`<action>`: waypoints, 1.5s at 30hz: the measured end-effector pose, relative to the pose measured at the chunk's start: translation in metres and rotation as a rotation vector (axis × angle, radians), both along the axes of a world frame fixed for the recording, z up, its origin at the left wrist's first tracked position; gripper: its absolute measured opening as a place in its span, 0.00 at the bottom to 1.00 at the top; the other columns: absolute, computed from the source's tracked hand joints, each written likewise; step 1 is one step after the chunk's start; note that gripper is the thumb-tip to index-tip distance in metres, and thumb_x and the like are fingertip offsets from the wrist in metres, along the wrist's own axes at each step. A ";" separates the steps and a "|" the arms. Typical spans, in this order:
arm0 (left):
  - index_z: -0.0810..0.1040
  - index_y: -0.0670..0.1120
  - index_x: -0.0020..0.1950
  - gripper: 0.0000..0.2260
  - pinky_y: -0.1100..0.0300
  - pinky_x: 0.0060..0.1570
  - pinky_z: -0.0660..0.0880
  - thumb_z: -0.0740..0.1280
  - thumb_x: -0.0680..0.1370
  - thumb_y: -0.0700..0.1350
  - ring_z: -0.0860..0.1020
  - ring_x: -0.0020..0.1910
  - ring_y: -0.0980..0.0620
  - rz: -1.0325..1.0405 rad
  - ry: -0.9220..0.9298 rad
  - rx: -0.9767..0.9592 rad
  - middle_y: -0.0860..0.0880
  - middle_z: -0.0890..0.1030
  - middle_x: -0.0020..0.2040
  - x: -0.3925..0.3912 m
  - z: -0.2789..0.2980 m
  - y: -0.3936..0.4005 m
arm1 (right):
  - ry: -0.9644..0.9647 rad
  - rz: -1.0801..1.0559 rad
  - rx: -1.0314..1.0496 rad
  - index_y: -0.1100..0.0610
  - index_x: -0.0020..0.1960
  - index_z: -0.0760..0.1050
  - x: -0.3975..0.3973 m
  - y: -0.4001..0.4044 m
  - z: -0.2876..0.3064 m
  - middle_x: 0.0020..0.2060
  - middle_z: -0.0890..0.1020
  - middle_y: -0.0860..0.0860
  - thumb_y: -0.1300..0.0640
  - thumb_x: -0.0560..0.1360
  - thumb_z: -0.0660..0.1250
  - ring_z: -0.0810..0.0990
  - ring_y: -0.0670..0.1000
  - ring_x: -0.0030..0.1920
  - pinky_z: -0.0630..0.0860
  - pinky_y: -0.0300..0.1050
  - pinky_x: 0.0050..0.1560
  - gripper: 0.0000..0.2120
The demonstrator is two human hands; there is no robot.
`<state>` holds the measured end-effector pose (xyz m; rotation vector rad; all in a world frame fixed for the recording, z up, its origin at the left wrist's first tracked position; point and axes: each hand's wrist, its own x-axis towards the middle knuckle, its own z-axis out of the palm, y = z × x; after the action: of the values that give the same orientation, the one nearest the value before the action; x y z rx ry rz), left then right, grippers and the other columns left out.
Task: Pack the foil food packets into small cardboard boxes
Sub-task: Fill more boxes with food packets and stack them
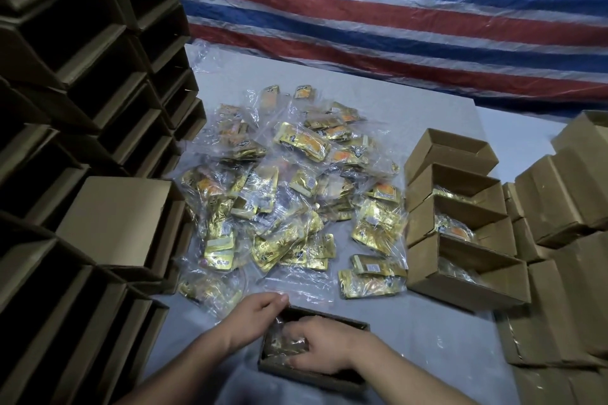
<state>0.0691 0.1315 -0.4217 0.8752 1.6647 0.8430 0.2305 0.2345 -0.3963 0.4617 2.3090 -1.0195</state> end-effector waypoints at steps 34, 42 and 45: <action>0.83 0.46 0.45 0.15 0.58 0.48 0.75 0.62 0.81 0.54 0.79 0.43 0.58 0.004 0.005 0.027 0.47 0.83 0.43 -0.005 -0.011 -0.005 | -0.313 -0.310 -0.081 0.51 0.71 0.73 -0.001 -0.010 -0.005 0.72 0.72 0.54 0.32 0.78 0.50 0.68 0.54 0.73 0.66 0.47 0.67 0.32; 0.80 0.57 0.42 0.10 0.65 0.45 0.72 0.63 0.80 0.56 0.77 0.41 0.64 0.021 0.035 0.012 0.60 0.80 0.39 -0.008 0.001 0.001 | 0.089 -0.796 -0.252 0.53 0.49 0.80 0.000 0.064 0.062 0.42 0.84 0.49 0.51 0.83 0.59 0.82 0.45 0.40 0.77 0.40 0.43 0.13; 0.79 0.58 0.46 0.08 0.66 0.44 0.73 0.62 0.81 0.54 0.78 0.42 0.63 0.153 0.125 0.052 0.59 0.82 0.41 -0.020 0.019 0.022 | 0.143 -0.911 -0.169 0.52 0.50 0.79 -0.008 0.084 0.056 0.46 0.84 0.51 0.50 0.82 0.58 0.82 0.50 0.45 0.78 0.47 0.48 0.12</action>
<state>0.0486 0.1536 -0.4032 0.8590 1.8444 0.9562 0.2228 0.3185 -0.3402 1.4806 2.0911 -1.6741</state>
